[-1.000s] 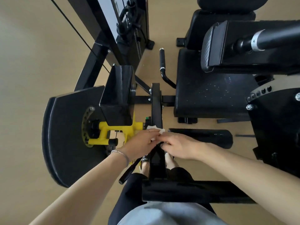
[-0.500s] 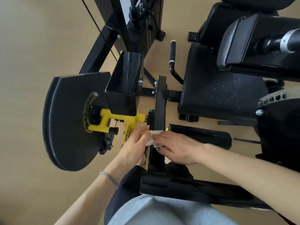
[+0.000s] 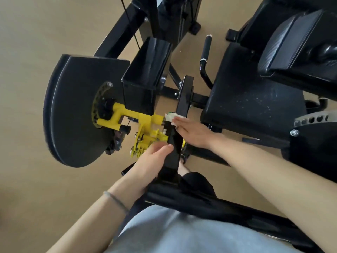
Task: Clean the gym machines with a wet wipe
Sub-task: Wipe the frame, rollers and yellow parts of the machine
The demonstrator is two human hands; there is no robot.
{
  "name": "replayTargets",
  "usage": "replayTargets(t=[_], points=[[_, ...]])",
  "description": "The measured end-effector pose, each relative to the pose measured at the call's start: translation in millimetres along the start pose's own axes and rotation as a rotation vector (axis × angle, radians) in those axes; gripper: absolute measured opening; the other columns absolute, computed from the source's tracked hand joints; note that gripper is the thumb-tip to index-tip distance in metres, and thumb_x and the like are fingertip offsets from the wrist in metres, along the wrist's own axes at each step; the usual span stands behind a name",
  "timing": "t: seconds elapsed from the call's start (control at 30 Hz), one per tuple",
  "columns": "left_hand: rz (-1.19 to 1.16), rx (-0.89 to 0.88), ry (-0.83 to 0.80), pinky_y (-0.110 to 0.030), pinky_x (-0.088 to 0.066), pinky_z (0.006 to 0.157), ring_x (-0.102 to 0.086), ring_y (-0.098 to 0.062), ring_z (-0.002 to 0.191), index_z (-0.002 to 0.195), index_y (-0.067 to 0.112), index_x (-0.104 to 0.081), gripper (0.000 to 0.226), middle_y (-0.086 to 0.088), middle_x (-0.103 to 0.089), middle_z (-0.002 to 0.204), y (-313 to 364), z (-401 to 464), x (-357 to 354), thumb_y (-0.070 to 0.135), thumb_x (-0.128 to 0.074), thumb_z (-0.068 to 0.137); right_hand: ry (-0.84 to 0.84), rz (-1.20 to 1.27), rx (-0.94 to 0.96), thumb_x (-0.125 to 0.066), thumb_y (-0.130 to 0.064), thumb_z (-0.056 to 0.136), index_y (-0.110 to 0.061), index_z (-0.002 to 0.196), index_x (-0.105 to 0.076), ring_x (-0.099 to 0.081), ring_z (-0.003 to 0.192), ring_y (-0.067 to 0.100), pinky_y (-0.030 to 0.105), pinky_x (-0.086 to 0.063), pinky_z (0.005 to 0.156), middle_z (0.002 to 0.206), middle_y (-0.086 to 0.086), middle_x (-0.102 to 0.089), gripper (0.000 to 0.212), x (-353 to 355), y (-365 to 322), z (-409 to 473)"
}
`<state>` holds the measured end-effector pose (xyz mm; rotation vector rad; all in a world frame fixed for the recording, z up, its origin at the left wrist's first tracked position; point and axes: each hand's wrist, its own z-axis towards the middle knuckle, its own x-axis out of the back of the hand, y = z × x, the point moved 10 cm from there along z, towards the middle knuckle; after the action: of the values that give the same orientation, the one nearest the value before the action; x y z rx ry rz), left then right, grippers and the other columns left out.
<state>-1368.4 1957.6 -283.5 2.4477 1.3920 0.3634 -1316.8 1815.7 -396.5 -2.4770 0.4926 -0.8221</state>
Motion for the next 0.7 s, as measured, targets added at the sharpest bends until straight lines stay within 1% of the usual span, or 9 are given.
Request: replayTargets(t=[0.07, 0.13, 0.2, 0.3, 0.4, 0.53, 0.6, 0.63, 0.7], points=[[0.128, 0.079, 0.081, -0.032, -0.048, 0.081, -0.060, -0.019, 0.104, 0.120, 0.022, -0.052, 0.025, 0.001, -0.061, 0.113, -9.6, 32.9, 8.3, 0.037, -0.055, 0.100, 0.002, 0.017, -0.009, -0.023, -0.040, 0.110, -0.028, 0.160, -0.024, -0.011, 0.154, 0.009, 0.025, -0.007, 0.122, 0.167, -0.013, -0.013, 0.051, -3.5, 0.4, -2.4], [0.228, 0.106, 0.117, -0.043, -0.053, 0.093, -0.062, -0.036, 0.110, 0.120, 0.006, -0.057, 0.028, -0.017, -0.064, 0.120, -19.3, 69.2, 13.5, 0.026, -0.052, 0.100, -0.018, 0.073, 0.003, -0.023, -0.038, 0.110, -0.031, 0.159, -0.026, -0.014, 0.153, 0.006, 0.024, -0.009, 0.123, 0.166, -0.016, -0.016, 0.049, -11.4, 0.2, -25.4], [0.295, 0.099, 0.115, -0.049, -0.053, 0.098, -0.062, -0.043, 0.114, 0.124, -0.005, -0.059, 0.037, -0.027, -0.063, 0.125, -23.0, 96.9, 13.0, 0.023, -0.047, 0.101, -0.057, 0.094, 0.028, -0.024, -0.036, 0.110, -0.033, 0.158, -0.027, -0.015, 0.152, 0.002, 0.025, -0.009, 0.125, 0.165, -0.018, -0.017, 0.049, -22.0, 2.0, -54.0], [0.490, 0.027, 0.122, -0.040, -0.047, 0.092, -0.058, -0.040, 0.117, 0.125, -0.006, -0.054, 0.035, -0.023, -0.060, 0.127, -10.4, 110.0, 5.4, 0.016, -0.035, 0.106, -0.031, 0.062, 0.081, -0.026, -0.031, 0.110, -0.027, 0.159, -0.028, -0.012, 0.152, 0.001, 0.027, -0.007, 0.126, 0.166, -0.014, -0.018, 0.049, -22.7, -4.7, -59.0], [0.682, -0.064, 0.130, -0.035, -0.041, 0.085, -0.056, -0.035, 0.116, 0.123, -0.004, -0.052, 0.031, -0.022, -0.056, 0.129, 7.2, 110.3, -6.0, 0.005, -0.028, 0.106, -0.010, 0.143, 0.072, -0.029, -0.029, 0.110, -0.023, 0.158, -0.029, -0.010, 0.152, 0.001, 0.022, -0.004, 0.124, 0.167, -0.011, -0.018, 0.048, -20.8, -11.8, -24.1], [0.782, -0.125, 0.123, -0.041, -0.043, 0.090, -0.056, -0.038, 0.115, 0.125, -0.001, -0.050, 0.031, -0.022, -0.055, 0.129, 5.4, 123.0, -7.8, 0.007, -0.025, 0.107, 0.102, 0.169, 0.063, -0.033, -0.022, 0.110, -0.014, 0.153, -0.041, -0.025, 0.151, 0.014, 0.017, -0.012, 0.120, 0.164, 0.000, -0.030, 0.045, 2.7, 0.0, 20.6], [0.793, -0.133, 0.129, -0.042, -0.043, 0.085, -0.055, -0.038, 0.112, 0.121, 0.002, -0.051, 0.032, -0.020, -0.057, 0.124, 4.4, 135.3, -4.2, 0.015, -0.024, 0.109, 0.118, 0.180, 0.031, -0.032, -0.013, 0.110, 0.000, 0.150, -0.041, -0.026, 0.150, 0.022, 0.007, -0.005, 0.113, 0.162, 0.013, -0.033, 0.044, 15.4, 13.3, 47.2], [0.799, -0.135, 0.136, -0.040, -0.041, 0.081, -0.055, -0.038, 0.111, 0.119, 0.003, -0.052, 0.033, -0.020, -0.057, 0.122, 7.2, 140.6, -1.6, 0.018, -0.023, 0.110, 0.118, 0.194, 0.007, -0.030, -0.012, 0.110, 0.002, 0.152, -0.037, -0.021, 0.153, 0.023, 0.007, 0.001, 0.113, 0.163, 0.015, -0.028, 0.045, 19.8, 19.8, 59.5], [0.811, -0.137, 0.178, -0.041, -0.040, 0.078, -0.054, -0.039, 0.110, 0.121, 0.003, -0.050, 0.033, -0.021, -0.054, 0.123, 16.1, 153.0, 3.2, 0.016, -0.023, 0.110, 0.162, 0.230, -0.021, -0.032, -0.010, 0.109, 0.001, 0.153, -0.034, -0.016, 0.155, 0.024, 0.019, -0.001, 0.120, 0.165, 0.014, -0.024, 0.046, 24.1, 29.9, 77.4]])
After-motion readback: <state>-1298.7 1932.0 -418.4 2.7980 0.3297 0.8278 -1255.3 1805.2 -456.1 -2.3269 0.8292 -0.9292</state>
